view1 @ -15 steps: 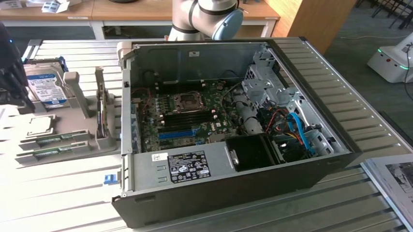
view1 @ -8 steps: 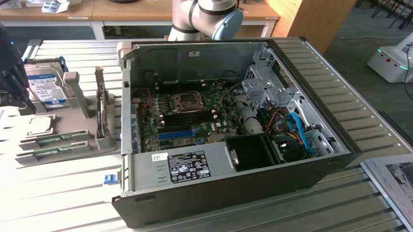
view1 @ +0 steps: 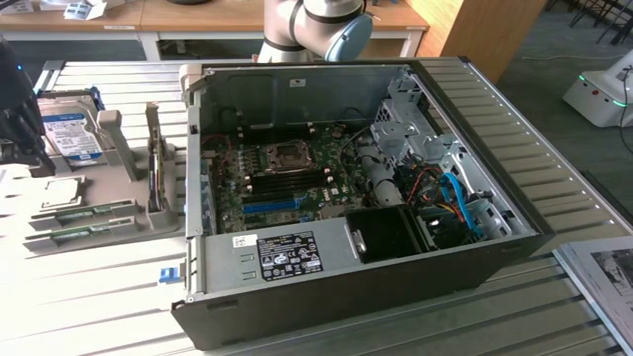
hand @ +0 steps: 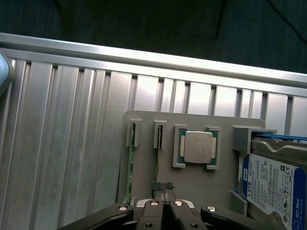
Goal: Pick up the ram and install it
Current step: 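Pick up the ram and move it above insertion slot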
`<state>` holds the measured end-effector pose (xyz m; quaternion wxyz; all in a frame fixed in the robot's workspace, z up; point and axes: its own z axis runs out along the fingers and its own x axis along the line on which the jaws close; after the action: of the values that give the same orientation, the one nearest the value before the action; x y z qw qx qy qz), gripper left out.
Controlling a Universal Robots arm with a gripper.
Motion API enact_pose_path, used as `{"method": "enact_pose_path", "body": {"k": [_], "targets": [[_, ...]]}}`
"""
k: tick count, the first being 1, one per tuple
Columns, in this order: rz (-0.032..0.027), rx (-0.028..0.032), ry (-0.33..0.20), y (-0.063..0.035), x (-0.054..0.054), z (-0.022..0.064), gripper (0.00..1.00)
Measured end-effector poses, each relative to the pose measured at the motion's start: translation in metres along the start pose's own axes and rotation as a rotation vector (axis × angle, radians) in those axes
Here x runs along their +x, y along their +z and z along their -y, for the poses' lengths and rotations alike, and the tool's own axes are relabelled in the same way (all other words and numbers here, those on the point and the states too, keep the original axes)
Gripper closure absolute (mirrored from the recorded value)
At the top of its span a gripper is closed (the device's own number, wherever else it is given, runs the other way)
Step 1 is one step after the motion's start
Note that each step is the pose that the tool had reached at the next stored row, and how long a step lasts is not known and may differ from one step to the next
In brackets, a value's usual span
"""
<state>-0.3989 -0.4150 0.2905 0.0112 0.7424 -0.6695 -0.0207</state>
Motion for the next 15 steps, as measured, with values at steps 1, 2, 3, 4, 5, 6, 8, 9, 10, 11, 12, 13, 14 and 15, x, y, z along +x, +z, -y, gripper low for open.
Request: {"method": "enact_pose_path", "body": {"k": [1, 2, 3, 4, 5, 6, 8, 9, 10, 11, 12, 13, 14, 15], "targets": [[0.0, 0.0001, 0.0, 0.0002, 0.0, 0.0, 0.9], [0.0001, 0.0002, 0.0, 0.0005, 0.0, 0.0, 0.9], [0.0001, 0.0002, 0.0, 0.0007, 0.0, 0.0, 0.9], [0.0001, 0.0003, 0.0, 0.0011, 0.0, 0.0001, 0.9], [0.0002, 0.0003, 0.0, 0.0015, 0.0, 0.0001, 0.9], [0.0002, 0.0004, 0.0, 0.002, 0.0, 0.0001, 0.9], [0.0001, 0.0002, 0.0, 0.0033, 0.0, 0.0002, 0.9], [0.0, 0.0003, 0.0, 0.0041, 0.0001, 0.0002, 0.9], [0.0, 0.0003, 0.0, 0.0048, 0.0001, 0.0002, 0.9], [0.0, 0.0002, 0.0, 0.0055, 0.0001, 0.0003, 0.9], [0.0, 0.0002, 0.0, 0.0063, 0.0001, 0.0003, 0.9], [0.0, 0.0003, 0.0, 0.0071, 0.0001, 0.0003, 0.9], [0.0, 0.0001, 0.0, 0.0078, 0.0001, 0.0004, 0.9], [0.0, 0.0002, 0.0, 0.0086, 0.0001, 0.0004, 0.9]]}}
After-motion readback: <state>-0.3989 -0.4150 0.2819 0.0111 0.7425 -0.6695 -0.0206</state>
